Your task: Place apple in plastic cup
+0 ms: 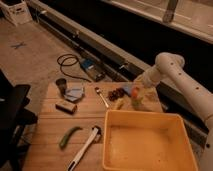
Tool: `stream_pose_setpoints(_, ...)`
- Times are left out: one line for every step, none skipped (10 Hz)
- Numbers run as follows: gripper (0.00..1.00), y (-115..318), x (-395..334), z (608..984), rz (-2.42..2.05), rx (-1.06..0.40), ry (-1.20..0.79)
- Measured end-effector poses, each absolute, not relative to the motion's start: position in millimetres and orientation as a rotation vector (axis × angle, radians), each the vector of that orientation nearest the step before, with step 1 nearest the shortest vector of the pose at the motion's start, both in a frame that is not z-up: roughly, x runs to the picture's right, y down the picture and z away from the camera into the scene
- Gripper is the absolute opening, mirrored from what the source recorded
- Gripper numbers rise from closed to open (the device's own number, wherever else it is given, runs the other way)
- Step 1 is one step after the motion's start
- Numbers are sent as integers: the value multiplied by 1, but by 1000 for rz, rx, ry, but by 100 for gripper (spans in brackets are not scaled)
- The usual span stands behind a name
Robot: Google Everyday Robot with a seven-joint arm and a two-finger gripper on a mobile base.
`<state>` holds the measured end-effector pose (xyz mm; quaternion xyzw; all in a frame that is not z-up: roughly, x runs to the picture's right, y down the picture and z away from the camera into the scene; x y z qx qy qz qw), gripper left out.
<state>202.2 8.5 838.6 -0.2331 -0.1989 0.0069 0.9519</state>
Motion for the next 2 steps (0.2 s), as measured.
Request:
stream_pose_setpoints(80,8,201,839,14,-474,-406)
stream_pose_setpoints(80,9,202,839,15,-474,-406)
